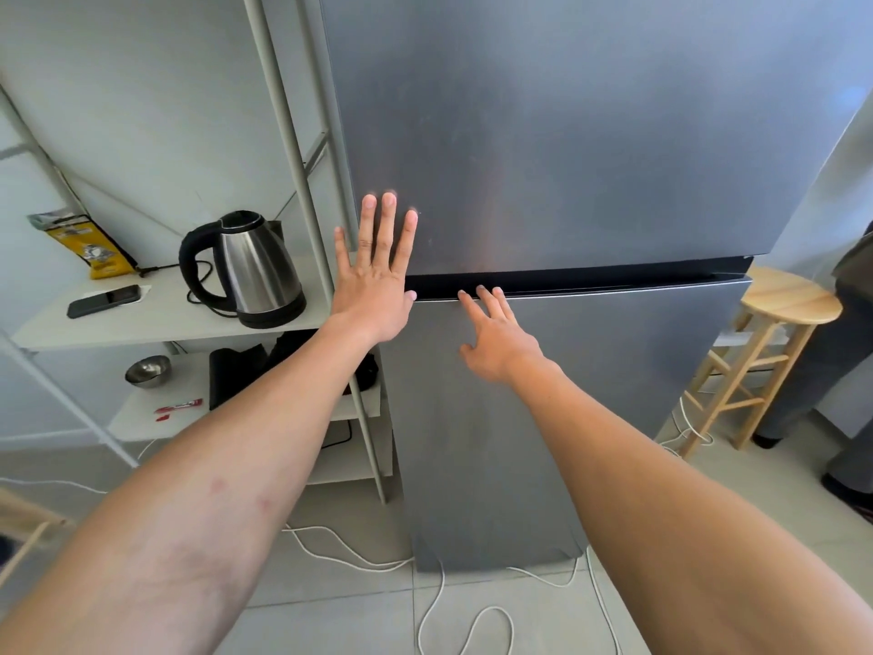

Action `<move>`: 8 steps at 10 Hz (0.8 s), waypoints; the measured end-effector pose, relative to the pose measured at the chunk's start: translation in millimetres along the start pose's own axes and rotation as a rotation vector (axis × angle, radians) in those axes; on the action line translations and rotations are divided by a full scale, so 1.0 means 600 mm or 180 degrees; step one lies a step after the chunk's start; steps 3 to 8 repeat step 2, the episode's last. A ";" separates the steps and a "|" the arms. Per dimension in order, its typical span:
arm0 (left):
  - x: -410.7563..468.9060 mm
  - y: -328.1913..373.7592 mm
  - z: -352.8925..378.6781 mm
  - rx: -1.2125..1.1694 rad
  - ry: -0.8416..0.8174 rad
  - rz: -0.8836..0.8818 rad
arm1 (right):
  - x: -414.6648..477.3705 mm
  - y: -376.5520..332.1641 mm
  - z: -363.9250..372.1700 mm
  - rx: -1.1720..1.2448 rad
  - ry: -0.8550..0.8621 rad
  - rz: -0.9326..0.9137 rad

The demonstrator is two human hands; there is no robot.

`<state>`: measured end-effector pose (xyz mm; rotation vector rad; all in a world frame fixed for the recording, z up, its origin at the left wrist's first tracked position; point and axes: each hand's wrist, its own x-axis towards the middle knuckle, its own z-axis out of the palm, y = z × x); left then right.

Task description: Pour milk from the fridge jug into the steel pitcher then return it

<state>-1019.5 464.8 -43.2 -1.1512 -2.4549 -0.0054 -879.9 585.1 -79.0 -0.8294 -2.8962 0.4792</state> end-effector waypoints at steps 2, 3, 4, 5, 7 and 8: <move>-0.050 0.019 -0.010 -0.0249 0.0018 0.0002 | -0.024 0.009 0.005 0.0345 0.0130 -0.0147; -0.050 0.019 -0.010 -0.0249 0.0018 0.0002 | -0.024 0.009 0.005 0.0345 0.0130 -0.0147; -0.050 0.019 -0.010 -0.0249 0.0018 0.0002 | -0.024 0.009 0.005 0.0345 0.0130 -0.0147; -0.050 0.019 -0.010 -0.0249 0.0018 0.0002 | -0.024 0.009 0.005 0.0345 0.0130 -0.0147; -0.050 0.019 -0.010 -0.0249 0.0018 0.0002 | -0.024 0.009 0.005 0.0345 0.0130 -0.0147; -0.050 0.019 -0.010 -0.0249 0.0018 0.0002 | -0.024 0.009 0.005 0.0345 0.0130 -0.0147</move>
